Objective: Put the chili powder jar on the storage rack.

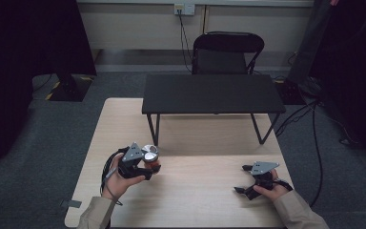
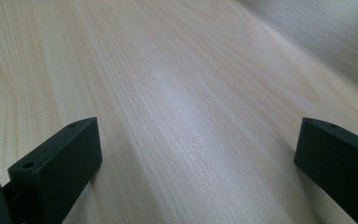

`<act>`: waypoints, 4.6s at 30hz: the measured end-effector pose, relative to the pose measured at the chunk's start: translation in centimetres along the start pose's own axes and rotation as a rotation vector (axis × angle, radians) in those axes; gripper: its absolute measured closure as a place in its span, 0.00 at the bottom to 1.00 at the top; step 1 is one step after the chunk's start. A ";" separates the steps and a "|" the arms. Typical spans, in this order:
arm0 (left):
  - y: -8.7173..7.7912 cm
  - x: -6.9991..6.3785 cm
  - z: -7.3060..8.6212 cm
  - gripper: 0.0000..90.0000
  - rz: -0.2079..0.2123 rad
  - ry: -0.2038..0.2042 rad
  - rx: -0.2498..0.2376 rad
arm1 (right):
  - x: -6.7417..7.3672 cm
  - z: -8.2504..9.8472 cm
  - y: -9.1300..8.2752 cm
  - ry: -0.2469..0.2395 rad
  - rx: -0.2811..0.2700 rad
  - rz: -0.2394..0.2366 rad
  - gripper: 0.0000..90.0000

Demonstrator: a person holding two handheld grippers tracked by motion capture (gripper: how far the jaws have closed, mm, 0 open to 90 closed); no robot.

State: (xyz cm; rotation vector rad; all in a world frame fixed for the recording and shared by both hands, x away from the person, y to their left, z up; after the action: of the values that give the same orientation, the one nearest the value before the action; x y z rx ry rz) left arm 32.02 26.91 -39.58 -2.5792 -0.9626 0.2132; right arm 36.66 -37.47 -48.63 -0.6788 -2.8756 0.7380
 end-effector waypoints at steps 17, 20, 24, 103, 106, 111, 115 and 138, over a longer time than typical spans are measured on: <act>-0.1 1.0 -6.4 0.35 0.031 0.029 -0.047 | 0.0 0.0 0.0 0.000 0.000 0.000 0.00; -0.2 1.2 -7.5 0.35 0.037 0.039 -0.052 | 0.0 0.0 0.0 0.000 0.001 0.001 0.00; -0.2 1.3 -8.8 0.34 0.044 0.036 -0.058 | 0.0 0.0 0.0 0.000 0.001 0.000 0.00; 7.8 5.1 -22.1 0.34 -0.032 0.003 -0.044 | 1.5 0.4 -0.3 0.024 -0.011 0.043 0.00; 8.3 5.1 -22.2 0.35 -0.036 -0.004 -0.042 | 1.5 0.4 -0.3 0.024 -0.010 0.044 0.00; 9.2 5.1 -22.2 0.34 -0.062 -0.011 -0.029 | 1.5 0.4 -0.4 0.024 -0.011 0.044 0.00; 9.9 5.3 -22.1 0.35 -0.082 -0.022 -0.022 | 1.5 0.5 -0.4 0.023 -0.012 0.043 0.00; 12.8 5.3 -21.9 0.35 -0.169 -0.062 0.011 | 1.5 0.5 -0.5 0.019 -0.012 0.038 0.00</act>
State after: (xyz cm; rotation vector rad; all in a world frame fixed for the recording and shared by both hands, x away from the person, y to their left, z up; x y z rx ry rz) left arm 49.53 15.06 -24.67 -2.4781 -1.1917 0.2519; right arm 35.01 -37.38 -48.88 -0.7398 -2.8591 0.7160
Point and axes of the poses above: each handheld gripper's, and its own axes: y roughly forward along the jaws, z roughly out of its underside, x roughly to its left, the point moved 2 cm from there along y, roughly forward along the jaws, and after that the axes turned 9 degrees about -x, right-handed, at the moved point
